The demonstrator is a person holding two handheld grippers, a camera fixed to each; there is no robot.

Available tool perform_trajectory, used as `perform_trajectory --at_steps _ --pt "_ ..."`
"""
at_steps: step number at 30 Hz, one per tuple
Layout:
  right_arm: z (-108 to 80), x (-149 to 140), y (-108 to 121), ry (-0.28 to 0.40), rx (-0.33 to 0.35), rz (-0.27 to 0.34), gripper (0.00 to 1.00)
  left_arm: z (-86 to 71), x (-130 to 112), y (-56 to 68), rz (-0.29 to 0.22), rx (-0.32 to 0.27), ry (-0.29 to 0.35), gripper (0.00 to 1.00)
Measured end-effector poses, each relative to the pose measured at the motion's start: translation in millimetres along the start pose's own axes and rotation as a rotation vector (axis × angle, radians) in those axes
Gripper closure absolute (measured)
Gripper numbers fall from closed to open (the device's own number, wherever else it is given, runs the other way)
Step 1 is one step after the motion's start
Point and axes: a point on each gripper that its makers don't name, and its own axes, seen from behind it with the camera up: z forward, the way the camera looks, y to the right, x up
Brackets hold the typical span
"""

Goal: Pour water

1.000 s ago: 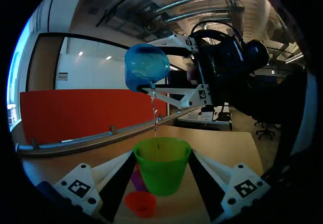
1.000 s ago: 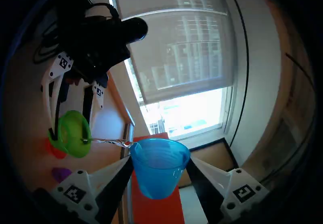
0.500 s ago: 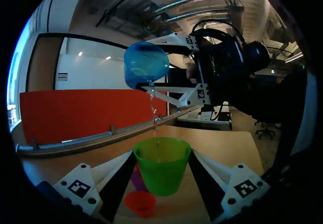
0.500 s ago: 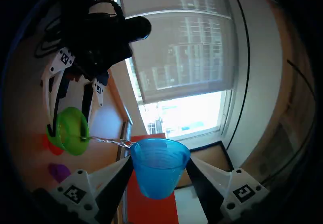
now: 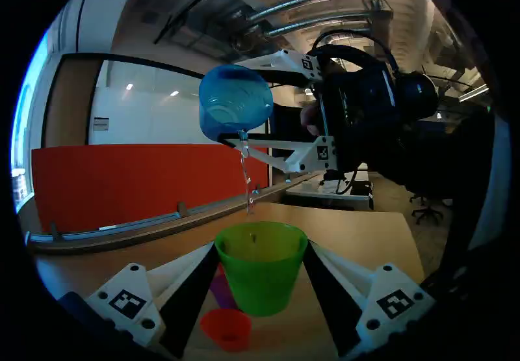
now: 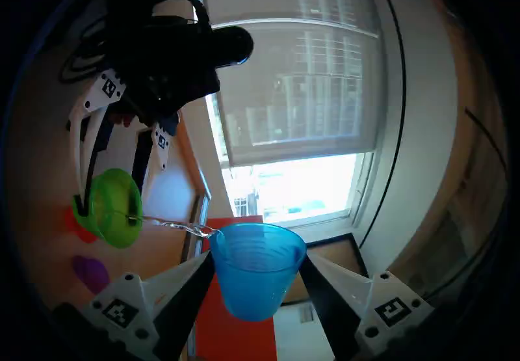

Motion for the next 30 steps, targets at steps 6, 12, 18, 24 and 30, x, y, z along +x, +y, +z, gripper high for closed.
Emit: perform_trajectory --at_steps 6,12,18,24,30 --pt "-0.1 0.2 0.8 -0.001 -0.004 -0.030 0.10 -0.4 0.8 -1.3 -0.001 0.004 0.001 0.12" --pt "0.0 1.1 0.9 0.000 -0.006 -0.060 0.10 -1.0 0.7 -2.9 -0.006 0.006 0.003 0.13" --pt "-0.9 3.5 -0.1 0.001 -0.006 -0.096 0.10 -0.9 0.7 -2.7 -0.005 0.007 0.002 0.13" --pt "-2.4 6.1 -1.0 -0.001 -0.009 -0.127 0.10 -0.7 0.2 -2.7 -0.007 0.006 0.002 0.12" --pt "-2.9 5.7 -1.9 -0.006 -0.008 -0.153 0.10 -0.8 -0.5 -3.3 -0.007 0.007 0.001 0.12"
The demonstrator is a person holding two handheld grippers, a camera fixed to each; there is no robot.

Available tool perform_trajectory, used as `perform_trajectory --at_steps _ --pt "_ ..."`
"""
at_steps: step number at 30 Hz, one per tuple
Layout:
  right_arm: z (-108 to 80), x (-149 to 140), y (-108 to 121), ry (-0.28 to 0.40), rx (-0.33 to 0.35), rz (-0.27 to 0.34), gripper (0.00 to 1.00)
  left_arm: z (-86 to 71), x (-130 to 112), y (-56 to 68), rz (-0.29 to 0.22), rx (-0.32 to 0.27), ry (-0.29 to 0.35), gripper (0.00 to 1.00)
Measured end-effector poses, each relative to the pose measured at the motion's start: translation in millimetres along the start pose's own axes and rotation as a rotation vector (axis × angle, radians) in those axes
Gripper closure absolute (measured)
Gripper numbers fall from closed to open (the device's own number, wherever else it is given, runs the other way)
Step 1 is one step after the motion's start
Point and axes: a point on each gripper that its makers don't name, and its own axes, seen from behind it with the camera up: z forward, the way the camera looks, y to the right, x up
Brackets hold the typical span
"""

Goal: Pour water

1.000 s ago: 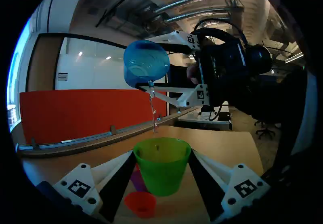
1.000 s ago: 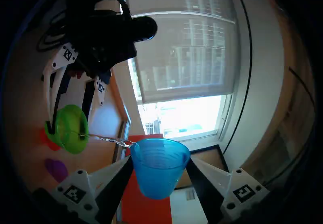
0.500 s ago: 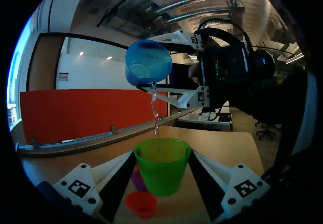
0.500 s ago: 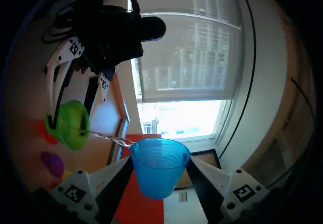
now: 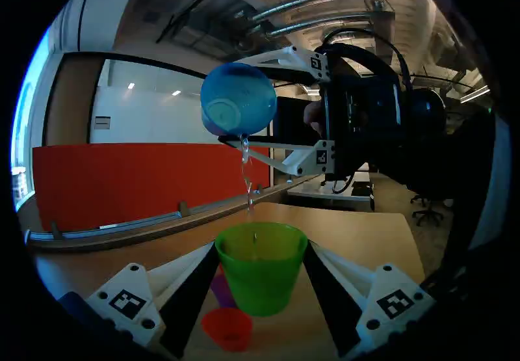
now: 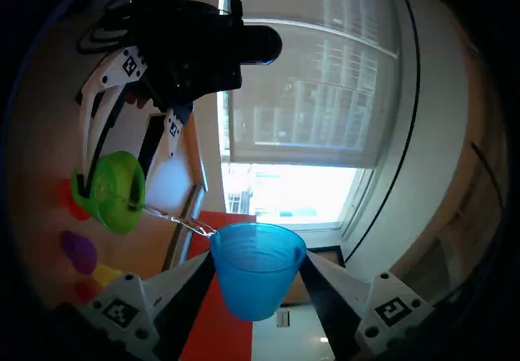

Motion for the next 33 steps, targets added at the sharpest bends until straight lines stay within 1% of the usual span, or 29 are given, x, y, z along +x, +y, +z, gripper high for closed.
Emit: perform_trajectory --at_steps 12,18,26,30,33 --pt "-2.3 -1.9 -4.0 0.000 -0.002 -0.069 0.10 0.9 0.2 -1.2 -0.003 0.001 0.002 0.12" --pt "-2.1 1.7 -4.3 0.000 -0.005 -0.081 0.10 0.6 0.4 -1.7 -0.003 0.003 0.002 0.12" --pt "-1.6 3.0 -1.1 0.002 -0.011 -0.049 0.10 -0.1 2.0 -2.1 -0.004 0.005 0.004 0.13" --pt "-1.2 1.8 0.0 0.002 -0.012 -0.019 0.10 0.2 2.1 -2.4 -0.003 0.006 0.004 0.12" --pt "-0.5 -0.5 1.0 0.001 -0.014 0.017 0.10 0.0 2.6 -2.4 -0.002 0.007 0.005 0.13"
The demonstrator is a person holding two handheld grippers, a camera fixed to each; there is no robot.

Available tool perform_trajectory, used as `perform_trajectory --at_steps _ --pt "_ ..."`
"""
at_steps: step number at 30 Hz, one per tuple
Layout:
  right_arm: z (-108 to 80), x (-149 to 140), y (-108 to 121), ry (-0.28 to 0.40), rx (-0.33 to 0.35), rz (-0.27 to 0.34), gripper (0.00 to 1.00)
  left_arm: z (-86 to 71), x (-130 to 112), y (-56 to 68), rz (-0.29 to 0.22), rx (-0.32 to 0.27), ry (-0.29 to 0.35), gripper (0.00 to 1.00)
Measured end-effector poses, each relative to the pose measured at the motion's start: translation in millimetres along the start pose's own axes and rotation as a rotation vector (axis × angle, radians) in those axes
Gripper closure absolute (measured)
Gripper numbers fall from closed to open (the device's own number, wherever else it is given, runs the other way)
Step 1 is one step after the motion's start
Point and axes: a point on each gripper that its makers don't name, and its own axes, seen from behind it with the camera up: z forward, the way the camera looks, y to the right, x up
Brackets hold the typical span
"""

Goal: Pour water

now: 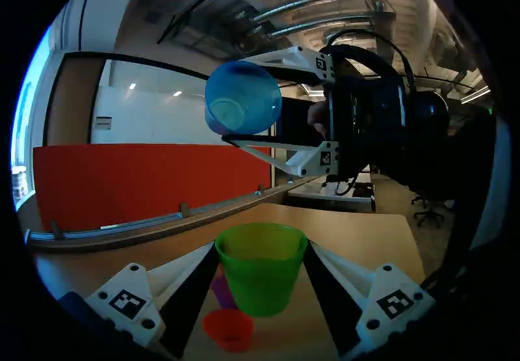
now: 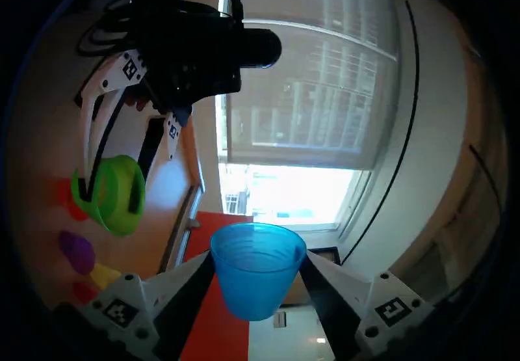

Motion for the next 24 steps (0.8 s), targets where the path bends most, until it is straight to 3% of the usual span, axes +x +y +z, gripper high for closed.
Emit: perform_trajectory --at_steps 5,18,24 --pt "1.0 -6.5 0.8 -0.003 -0.004 0.095 0.10 -1.0 1.6 -0.7 0.001 0.002 0.001 0.12" --pt "-1.5 -26.3 -13.0 -0.028 0.009 0.438 0.10 -1.9 3.0 -4.3 0.001 0.010 0.001 0.12" --pt "-3.4 -31.5 -15.1 -0.034 0.009 0.564 0.10 -2.1 4.4 -4.7 0.004 0.010 0.000 0.12"
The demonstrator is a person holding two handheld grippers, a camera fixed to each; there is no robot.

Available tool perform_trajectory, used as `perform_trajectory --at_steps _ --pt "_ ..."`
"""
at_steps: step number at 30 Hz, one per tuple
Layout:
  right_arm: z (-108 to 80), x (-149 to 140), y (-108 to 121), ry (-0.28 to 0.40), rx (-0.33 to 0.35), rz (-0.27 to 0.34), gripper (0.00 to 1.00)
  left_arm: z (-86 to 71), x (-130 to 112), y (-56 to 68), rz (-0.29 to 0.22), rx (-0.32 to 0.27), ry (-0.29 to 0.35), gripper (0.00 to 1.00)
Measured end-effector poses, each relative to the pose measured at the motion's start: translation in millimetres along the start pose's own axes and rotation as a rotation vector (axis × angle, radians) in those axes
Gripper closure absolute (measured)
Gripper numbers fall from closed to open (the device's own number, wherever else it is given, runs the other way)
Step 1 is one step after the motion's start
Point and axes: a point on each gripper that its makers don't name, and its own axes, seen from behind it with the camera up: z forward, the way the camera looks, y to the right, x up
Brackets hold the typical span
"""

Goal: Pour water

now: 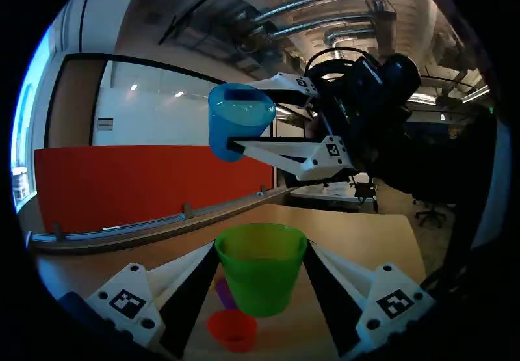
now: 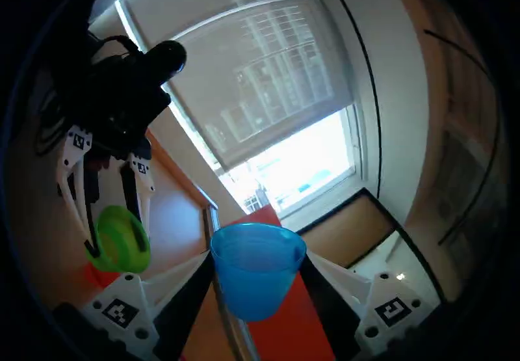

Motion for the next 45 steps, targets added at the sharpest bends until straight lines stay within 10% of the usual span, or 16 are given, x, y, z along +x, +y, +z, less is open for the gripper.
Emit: perform_trajectory --at_steps 36,45 --pt "-2.1 2.5 -6.0 0.027 0.098 0.867 0.10 0.2 0.0 -1.1 0.004 0.001 -0.011 0.12" --pt "-2.8 -2.3 0.2 0.033 0.104 0.961 0.10 -0.1 -1.9 -1.9 0.007 0.003 -0.017 0.12"
